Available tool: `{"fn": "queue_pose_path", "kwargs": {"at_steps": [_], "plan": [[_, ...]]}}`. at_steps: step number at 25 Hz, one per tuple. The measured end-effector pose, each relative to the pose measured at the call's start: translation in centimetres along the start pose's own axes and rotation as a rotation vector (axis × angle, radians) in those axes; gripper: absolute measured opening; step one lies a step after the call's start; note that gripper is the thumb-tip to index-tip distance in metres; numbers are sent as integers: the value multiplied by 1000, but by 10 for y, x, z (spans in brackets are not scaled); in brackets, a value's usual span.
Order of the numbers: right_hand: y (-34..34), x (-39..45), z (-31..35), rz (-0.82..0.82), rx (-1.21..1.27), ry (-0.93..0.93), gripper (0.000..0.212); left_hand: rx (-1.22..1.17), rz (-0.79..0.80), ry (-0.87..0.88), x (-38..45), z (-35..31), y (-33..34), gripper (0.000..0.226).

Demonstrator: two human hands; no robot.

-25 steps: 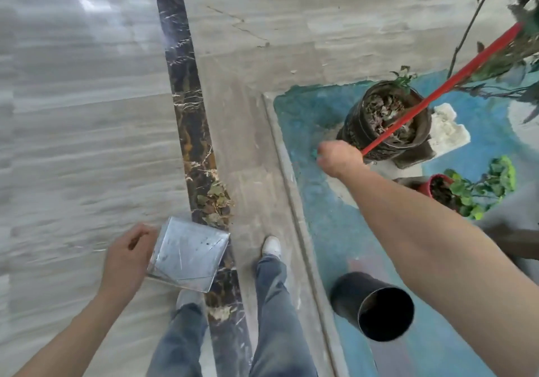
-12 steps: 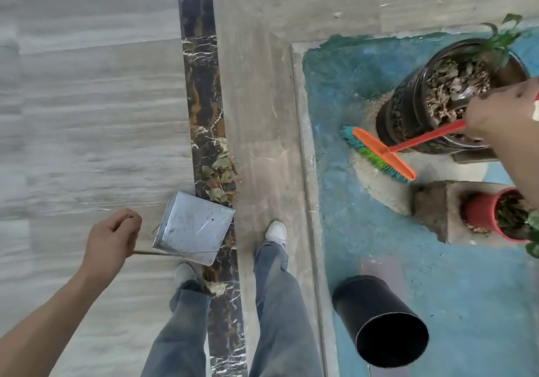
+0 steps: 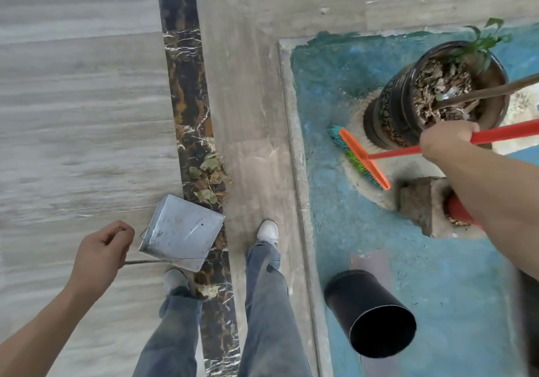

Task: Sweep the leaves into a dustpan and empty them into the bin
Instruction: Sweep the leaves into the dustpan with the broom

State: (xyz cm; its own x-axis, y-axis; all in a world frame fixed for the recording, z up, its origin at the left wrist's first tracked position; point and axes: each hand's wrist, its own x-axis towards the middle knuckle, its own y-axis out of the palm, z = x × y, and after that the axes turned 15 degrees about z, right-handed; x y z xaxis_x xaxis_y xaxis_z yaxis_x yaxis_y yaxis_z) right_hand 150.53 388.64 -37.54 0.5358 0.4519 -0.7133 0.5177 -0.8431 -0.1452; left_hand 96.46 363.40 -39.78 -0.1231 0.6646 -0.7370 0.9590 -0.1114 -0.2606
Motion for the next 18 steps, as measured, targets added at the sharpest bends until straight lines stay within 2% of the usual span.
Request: {"fn": "queue_pose_path", "kwargs": {"at_steps": [2,4,7,12,15,18], "plan": [[5,-19,19,25,-46,-39,37,60,32,28,-7,3,-13,26],[20,-40,43,20,25,-91,37,77,74,49,-15,7,-28,18],[42,-94,83,67,277,-61,38,145,137,83,-25,17,-57,19],[92,-201,186,273,594,-51,40,288,268,172,-36,36,-116,27],[127,-260,262,345,883,-52,38,347,395,259,-43,50,-143,22],[147,-314,323,436,1355,-143,21,456,490,317,-40,58,-154,22]]}}
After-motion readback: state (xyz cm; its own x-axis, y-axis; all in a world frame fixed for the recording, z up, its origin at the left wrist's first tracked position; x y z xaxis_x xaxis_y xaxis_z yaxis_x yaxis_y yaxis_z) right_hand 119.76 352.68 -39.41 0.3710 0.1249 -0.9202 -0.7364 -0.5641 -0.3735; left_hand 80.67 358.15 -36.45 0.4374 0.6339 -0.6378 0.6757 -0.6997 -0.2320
